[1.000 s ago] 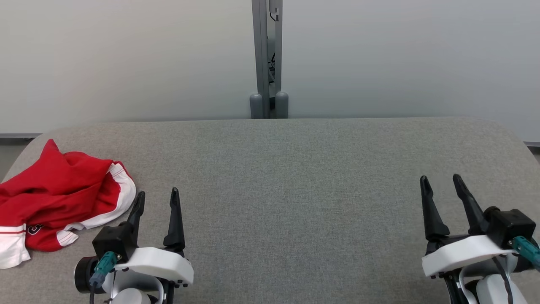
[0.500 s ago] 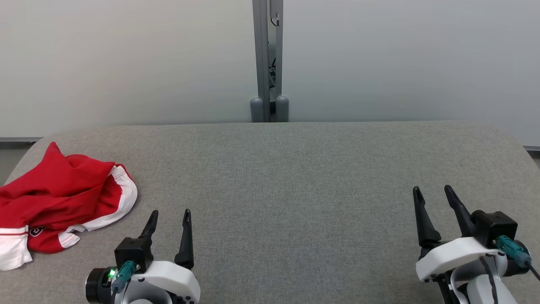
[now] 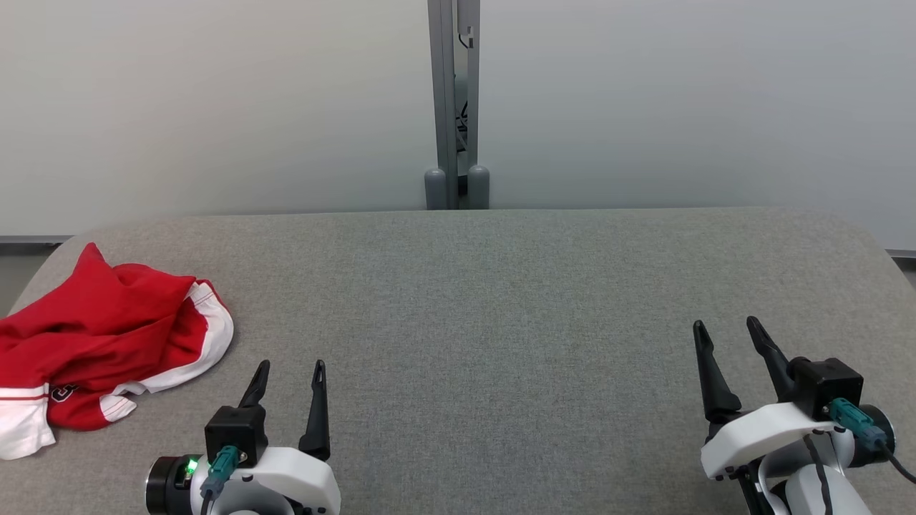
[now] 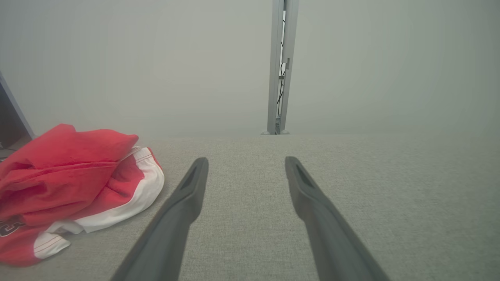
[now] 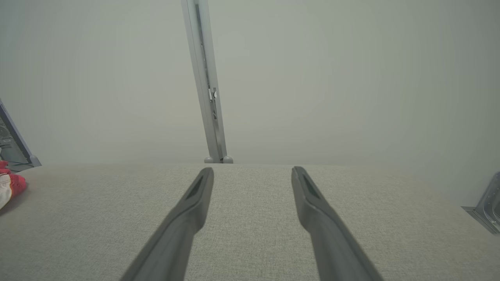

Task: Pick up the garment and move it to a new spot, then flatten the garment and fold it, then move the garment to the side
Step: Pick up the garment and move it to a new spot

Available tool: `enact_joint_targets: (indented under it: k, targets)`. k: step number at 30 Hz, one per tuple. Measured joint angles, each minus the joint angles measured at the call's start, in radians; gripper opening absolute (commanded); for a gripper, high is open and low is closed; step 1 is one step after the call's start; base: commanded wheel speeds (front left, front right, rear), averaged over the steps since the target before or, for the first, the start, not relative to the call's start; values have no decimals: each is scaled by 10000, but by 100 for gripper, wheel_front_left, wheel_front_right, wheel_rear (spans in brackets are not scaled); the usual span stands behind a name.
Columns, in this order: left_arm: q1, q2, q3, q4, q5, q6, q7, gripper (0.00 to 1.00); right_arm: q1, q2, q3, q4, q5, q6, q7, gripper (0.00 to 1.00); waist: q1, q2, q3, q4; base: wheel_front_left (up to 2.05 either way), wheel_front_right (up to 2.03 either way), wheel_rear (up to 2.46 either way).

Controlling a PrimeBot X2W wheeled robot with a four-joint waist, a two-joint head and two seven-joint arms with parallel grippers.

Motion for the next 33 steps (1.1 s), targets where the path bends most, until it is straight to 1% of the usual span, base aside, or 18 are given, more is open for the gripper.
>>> enact_joint_targets:
  k: [10,15,23,25,26,33]
  targets:
    - [-6,0,13,23,-67,-2,0,100,-10,2,31,100,100,12,0,100,0,0,-10,45,0,0,0]
    - [-15,0,104,-13,-61,-21,-2,100,0,-6,21,73,278,12,-2,100,0,0,-23,331,0,0,0]
    - [22,0,412,-192,226,-73,-15,100,113,-4,82,-192,640,12,-2,100,0,0,23,1344,0,0,0]
    - [57,0,564,-249,318,-88,-17,100,202,-2,222,-261,658,12,-2,100,0,0,27,1657,0,0,0]
    - [77,0,761,-313,416,-151,-17,100,267,12,347,-320,690,12,-2,100,0,0,28,1985,0,0,0]
    - [320,48,1356,-481,763,-349,-17,100,422,25,667,-585,966,12,-2,100,0,0,-44,3099,0,0,0]
